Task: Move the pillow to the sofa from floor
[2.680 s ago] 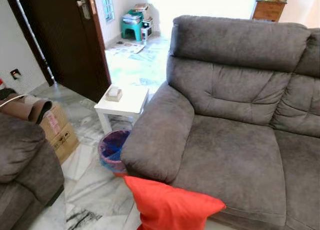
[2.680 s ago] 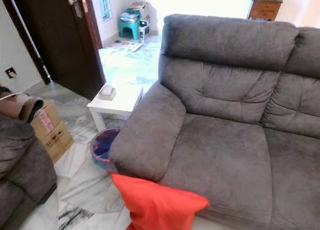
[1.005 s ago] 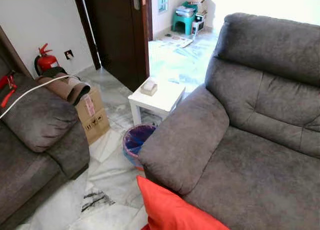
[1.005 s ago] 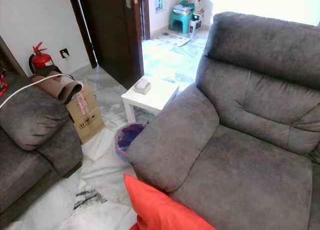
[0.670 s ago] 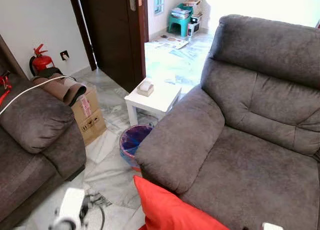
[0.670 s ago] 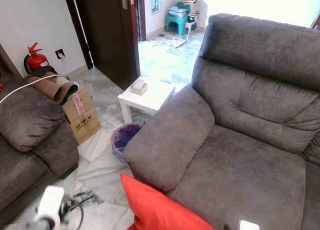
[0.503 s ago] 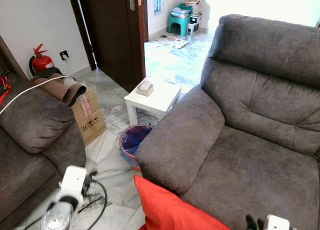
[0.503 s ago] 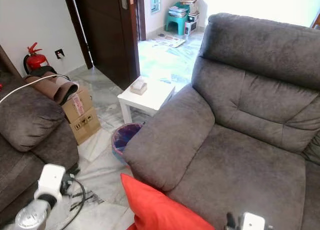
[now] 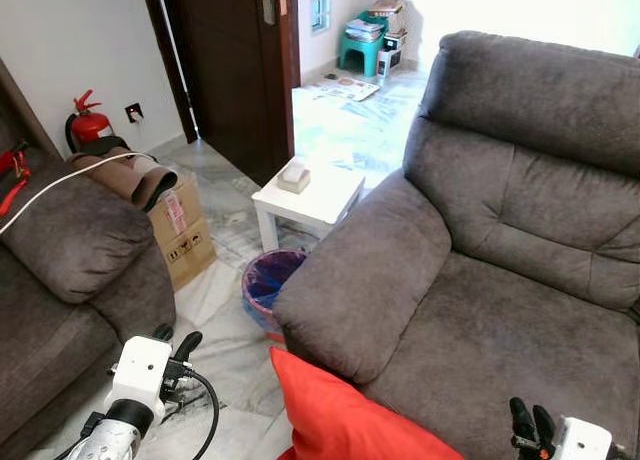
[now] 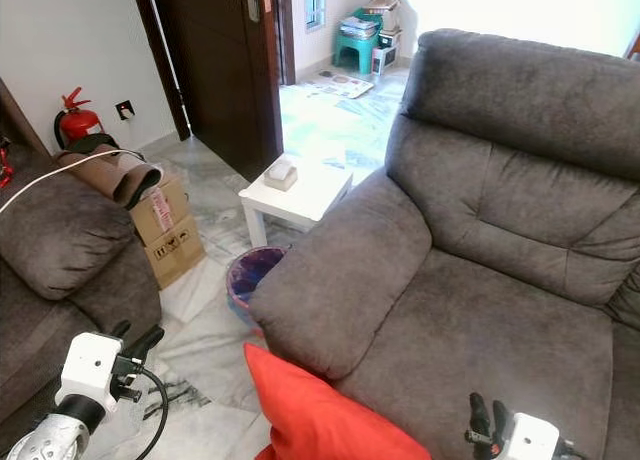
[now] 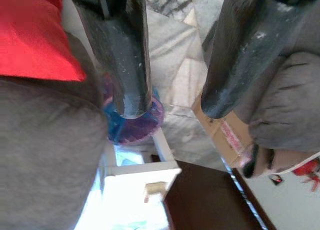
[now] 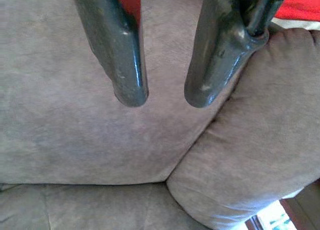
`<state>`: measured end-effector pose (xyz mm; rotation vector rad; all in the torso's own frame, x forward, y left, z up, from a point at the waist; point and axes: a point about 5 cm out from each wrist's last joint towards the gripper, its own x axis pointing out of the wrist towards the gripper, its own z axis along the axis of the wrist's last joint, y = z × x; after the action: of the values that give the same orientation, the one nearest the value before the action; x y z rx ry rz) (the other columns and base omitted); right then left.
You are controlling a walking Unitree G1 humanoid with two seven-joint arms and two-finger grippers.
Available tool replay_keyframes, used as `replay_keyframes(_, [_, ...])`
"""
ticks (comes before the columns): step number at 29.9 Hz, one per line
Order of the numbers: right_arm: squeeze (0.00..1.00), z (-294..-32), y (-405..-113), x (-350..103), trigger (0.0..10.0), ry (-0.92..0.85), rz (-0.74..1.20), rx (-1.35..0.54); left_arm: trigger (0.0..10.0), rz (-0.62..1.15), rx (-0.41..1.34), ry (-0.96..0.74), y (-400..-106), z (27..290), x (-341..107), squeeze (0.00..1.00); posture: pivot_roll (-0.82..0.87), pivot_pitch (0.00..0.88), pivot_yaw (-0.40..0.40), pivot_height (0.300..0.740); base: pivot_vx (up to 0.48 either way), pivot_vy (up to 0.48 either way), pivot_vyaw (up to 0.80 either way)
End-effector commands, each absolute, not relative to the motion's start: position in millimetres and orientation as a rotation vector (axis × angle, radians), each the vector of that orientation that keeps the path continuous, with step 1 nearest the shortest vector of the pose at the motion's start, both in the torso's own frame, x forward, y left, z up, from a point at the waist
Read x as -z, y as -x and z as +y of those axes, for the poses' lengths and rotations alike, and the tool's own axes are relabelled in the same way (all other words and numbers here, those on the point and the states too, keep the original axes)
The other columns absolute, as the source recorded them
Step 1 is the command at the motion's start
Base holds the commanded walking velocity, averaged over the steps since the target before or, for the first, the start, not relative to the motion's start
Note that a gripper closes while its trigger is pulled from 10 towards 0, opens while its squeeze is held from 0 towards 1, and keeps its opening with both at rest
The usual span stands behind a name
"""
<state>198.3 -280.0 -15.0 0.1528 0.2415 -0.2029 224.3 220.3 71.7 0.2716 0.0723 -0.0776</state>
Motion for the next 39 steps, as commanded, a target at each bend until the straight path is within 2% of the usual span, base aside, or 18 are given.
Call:
replay_keyframes(1, [0.00,-282,-202,8,10.0,-0.074,0.229,0.125,10.0,0.097,0.098,-0.264,-221,221,-71,0.00,0.10,0.037,0.012,0.740,0.000,0.000,0.00])
replay_keyframes(6, [0.00,-285,-208,0,10.0,0.052,0.237,0.004,10.0,0.127,0.101,-0.265,-218,222,-69,0.00,0.09,0.029,0.011,0.740,0.000,0.000,0.00])
replay_keyframes(8, [0.00,-291,-209,-3,10.0,0.071,0.245,0.010,10.0,0.138,0.109,-0.264,-218,221,-68,0.00,0.09,0.026,0.010,0.740,0.000,0.000,0.00])
replay_keyframes(11, [0.00,-294,-212,-6,10.0,0.042,0.226,0.039,10.0,0.143,0.114,-0.261,-218,220,-66,0.00,0.09,0.020,0.007,0.740,0.000,0.000,0.00])
replay_keyframes(19, [0.00,-275,-217,-1,10.0,-0.003,0.212,0.016,10.0,0.144,0.124,-0.285,-220,222,-64,0.00,0.09,0.001,0.006,0.740,0.000,0.000,0.00])
replay_keyframes(22, [0.00,-268,-215,7,10.0,0.004,0.262,0.016,10.0,0.153,0.115,-0.292,-221,225,-59,0.00,0.10,0.000,0.004,0.740,0.000,0.000,0.00])
replay_keyframes(29, [0.00,-268,-215,9,10.0,0.007,0.286,0.019,10.0,0.158,0.109,-0.293,-221,226,-54,0.00,0.10,0.000,0.002,0.705,0.000,0.000,0.00])
replay_keyframes(39, [0.00,-264,-216,10,10.0,0.007,0.290,0.016,10.0,0.164,0.115,-0.290,-221,223,-46,0.00,0.10,0.010,-0.007,0.705,0.000,0.000,0.00])
